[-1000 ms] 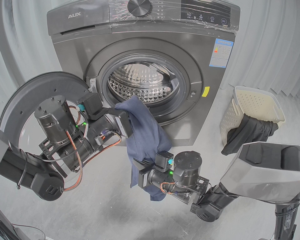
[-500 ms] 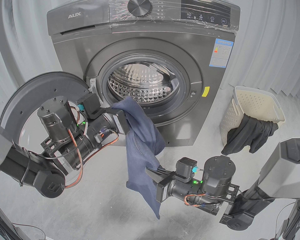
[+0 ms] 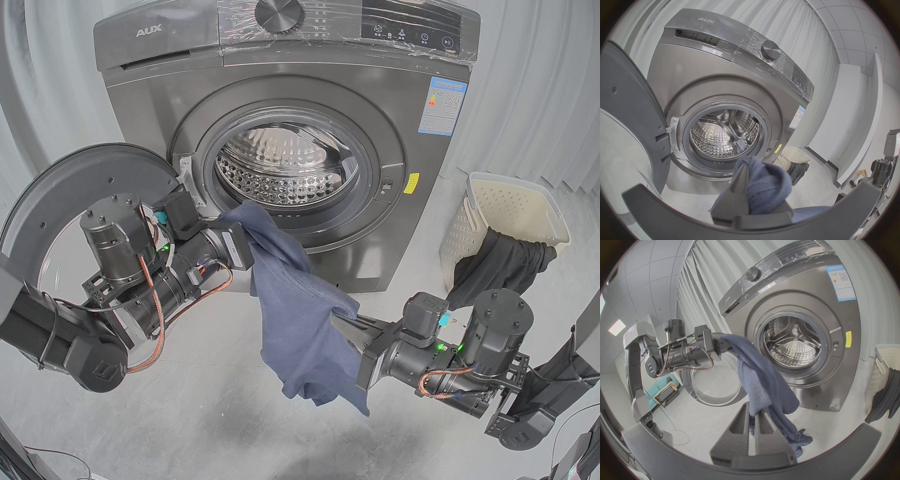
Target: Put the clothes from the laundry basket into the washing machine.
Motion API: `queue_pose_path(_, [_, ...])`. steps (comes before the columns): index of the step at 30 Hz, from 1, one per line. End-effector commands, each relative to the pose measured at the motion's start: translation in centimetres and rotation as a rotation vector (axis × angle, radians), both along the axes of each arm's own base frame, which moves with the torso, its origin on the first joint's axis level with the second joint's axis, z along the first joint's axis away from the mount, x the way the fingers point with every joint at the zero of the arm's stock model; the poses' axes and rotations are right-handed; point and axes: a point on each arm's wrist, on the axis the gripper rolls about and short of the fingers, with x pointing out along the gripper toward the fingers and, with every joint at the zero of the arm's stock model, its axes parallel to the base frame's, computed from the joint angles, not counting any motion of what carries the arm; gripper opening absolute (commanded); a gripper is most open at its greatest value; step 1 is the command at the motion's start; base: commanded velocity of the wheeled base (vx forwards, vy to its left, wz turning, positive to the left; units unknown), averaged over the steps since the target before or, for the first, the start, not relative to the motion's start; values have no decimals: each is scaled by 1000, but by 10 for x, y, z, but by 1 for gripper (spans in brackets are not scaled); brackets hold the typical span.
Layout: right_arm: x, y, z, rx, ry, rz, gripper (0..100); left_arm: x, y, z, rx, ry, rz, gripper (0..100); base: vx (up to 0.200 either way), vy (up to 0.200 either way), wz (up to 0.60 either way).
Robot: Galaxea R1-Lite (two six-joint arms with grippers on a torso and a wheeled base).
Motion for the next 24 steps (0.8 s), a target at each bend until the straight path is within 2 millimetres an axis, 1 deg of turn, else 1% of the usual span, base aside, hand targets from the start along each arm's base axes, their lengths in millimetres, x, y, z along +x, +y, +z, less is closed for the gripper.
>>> queue_pose_path(1, [2,-12,13,29,-32,-33,0,1,4,4,-12,-9,14,0,0,0,0])
queue_pose_path(4, [4,-17,18,32,-54,-50,0,4,8,11,-31,-18,54,0,0,0,0])
queue_pose_path(7, [5,-21,22,42,-64,-59,0,3,11,23,-66,-24,76,0,0,0,0])
queue_pose_path(9, [6,-22,23,45,-67,-65,0,-3,14,32,-78,-10,74,0,0,0,0])
queue_pose_path(11, [6,-23,25,53,-75,-66,0,-10,16,37,-75,16,65,0,0,0,0])
queue_pose_path(14, [6,-23,27,61,-84,-66,0,-21,20,38,-59,62,54,0,0,0,0])
queue_pose_path(15, [5,-24,29,65,-89,-66,0,-24,21,37,-52,76,48,100,0,0,0])
queue_pose_path(17, [4,-25,31,72,-94,-66,0,-28,22,35,-41,96,44,100,0,0,0])
queue_pose_path(22, [-1,-31,46,108,-132,-65,0,-36,28,17,13,209,51,100,0,0,0])
queue_pose_path(24, [-1,-32,48,115,-139,-65,0,-37,29,14,21,224,50,100,0,0,0])
